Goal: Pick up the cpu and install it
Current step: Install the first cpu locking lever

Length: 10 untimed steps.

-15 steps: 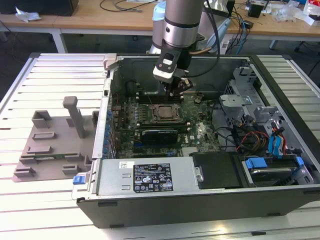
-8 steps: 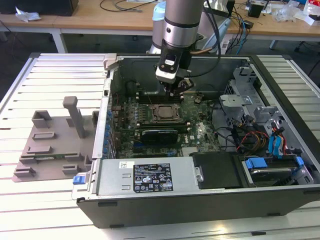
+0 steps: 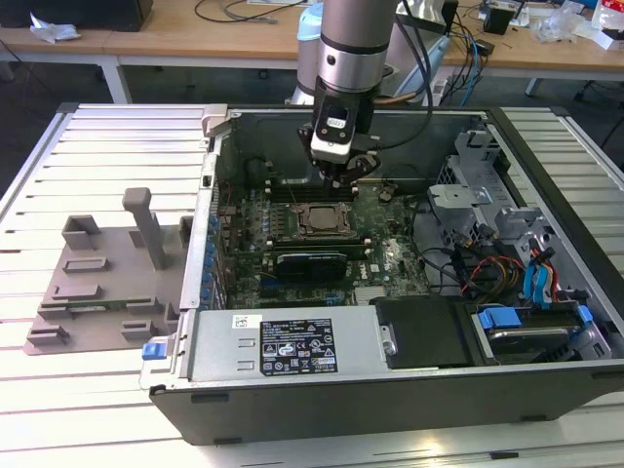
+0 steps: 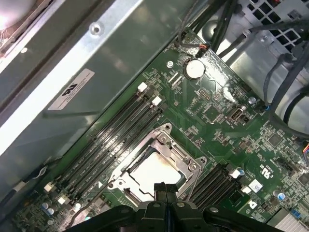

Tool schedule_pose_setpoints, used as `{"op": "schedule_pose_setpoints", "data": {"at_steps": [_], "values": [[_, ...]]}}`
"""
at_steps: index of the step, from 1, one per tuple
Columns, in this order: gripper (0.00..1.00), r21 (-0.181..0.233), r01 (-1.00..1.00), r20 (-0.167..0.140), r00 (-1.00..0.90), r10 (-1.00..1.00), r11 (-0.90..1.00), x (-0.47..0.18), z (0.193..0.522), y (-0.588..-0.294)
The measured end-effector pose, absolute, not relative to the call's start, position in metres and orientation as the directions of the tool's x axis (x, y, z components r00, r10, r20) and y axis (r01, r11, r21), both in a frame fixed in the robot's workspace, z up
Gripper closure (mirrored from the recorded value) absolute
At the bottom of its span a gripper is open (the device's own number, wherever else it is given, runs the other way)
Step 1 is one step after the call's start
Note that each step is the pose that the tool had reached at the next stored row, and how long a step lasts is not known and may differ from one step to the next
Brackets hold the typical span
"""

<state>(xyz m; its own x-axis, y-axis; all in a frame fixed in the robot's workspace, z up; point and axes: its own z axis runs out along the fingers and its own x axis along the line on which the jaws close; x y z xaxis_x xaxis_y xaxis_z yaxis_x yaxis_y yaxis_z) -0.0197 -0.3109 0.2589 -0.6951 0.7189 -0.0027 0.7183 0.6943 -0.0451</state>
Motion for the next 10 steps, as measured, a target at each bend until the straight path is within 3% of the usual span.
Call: {"op": "schedule_pose_setpoints", "data": {"at_steps": [10], "values": [[0.89,-0.045,0.647,-0.003,-0.762,0.648,0.761,-0.0197,0.2588,-0.3109]]}}
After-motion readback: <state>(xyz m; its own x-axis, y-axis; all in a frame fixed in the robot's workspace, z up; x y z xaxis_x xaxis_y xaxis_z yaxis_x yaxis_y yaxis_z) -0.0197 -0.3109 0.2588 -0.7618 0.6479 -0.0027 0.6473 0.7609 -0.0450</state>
